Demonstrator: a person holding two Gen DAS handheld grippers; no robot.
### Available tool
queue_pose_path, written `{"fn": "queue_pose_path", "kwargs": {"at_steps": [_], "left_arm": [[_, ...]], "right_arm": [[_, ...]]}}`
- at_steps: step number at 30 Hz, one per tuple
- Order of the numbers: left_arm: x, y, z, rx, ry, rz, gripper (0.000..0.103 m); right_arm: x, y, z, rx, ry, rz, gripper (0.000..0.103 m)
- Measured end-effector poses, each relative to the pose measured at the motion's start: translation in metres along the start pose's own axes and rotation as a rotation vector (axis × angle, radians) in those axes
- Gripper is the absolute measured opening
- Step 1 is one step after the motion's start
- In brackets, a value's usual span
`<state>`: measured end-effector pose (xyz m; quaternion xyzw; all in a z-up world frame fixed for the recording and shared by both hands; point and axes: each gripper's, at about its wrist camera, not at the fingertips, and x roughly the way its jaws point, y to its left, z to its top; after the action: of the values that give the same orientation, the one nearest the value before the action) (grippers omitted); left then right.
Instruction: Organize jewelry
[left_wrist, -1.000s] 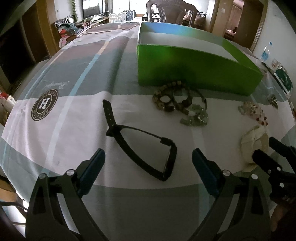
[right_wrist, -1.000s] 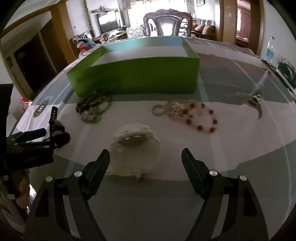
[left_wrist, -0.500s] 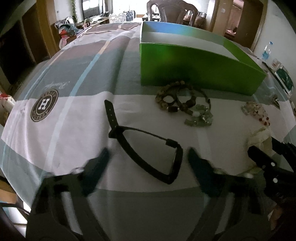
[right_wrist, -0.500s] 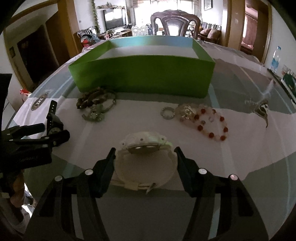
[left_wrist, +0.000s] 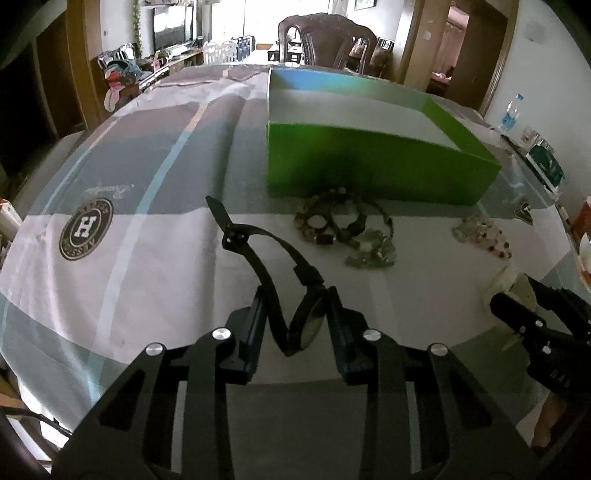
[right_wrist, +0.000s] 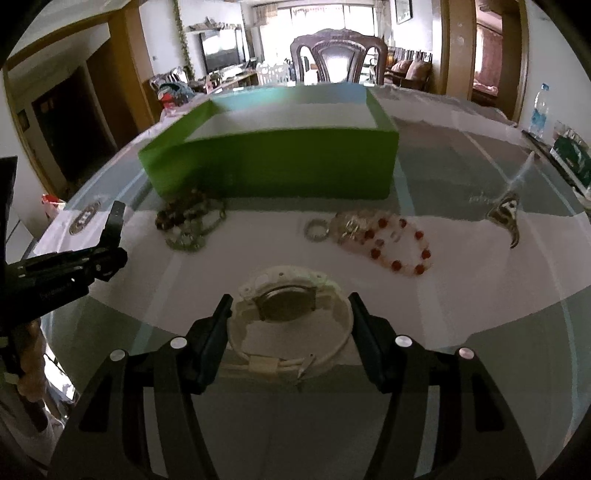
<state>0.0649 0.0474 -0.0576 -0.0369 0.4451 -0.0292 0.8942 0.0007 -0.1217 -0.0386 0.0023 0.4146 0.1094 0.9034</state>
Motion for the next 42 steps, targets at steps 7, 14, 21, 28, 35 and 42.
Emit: {"fn": "queue_pose_path", "kwargs": {"at_steps": [7, 14, 21, 28, 35, 42], "left_arm": [[-0.004, -0.003, 0.000, 0.008, -0.008, 0.021, 0.032], [-0.034, -0.008, 0.045, 0.035, -0.110, -0.005, 0.033], [-0.013, -0.023, 0.131, 0.061, -0.215, 0.050, 0.037], [0.045, -0.026, 0.160, 0.041, -0.091, 0.011, 0.043], [0.008, -0.028, 0.135, 0.069, -0.166, 0.029, 0.075], [0.005, -0.026, 0.072, 0.105, -0.110, 0.058, 0.076]], "right_arm": [[-0.002, -0.002, 0.004, 0.003, -0.003, -0.016, 0.061], [-0.035, 0.005, 0.061, -0.047, -0.167, -0.021, 0.061], [0.015, -0.002, 0.153, -0.033, -0.197, -0.062, 0.061], [0.081, -0.014, 0.168, 0.021, -0.069, -0.081, 0.062], [0.023, -0.028, 0.139, 0.029, -0.154, -0.069, 0.080], [0.009, -0.064, 0.079, 0.078, -0.056, -0.118, 0.079]]}}
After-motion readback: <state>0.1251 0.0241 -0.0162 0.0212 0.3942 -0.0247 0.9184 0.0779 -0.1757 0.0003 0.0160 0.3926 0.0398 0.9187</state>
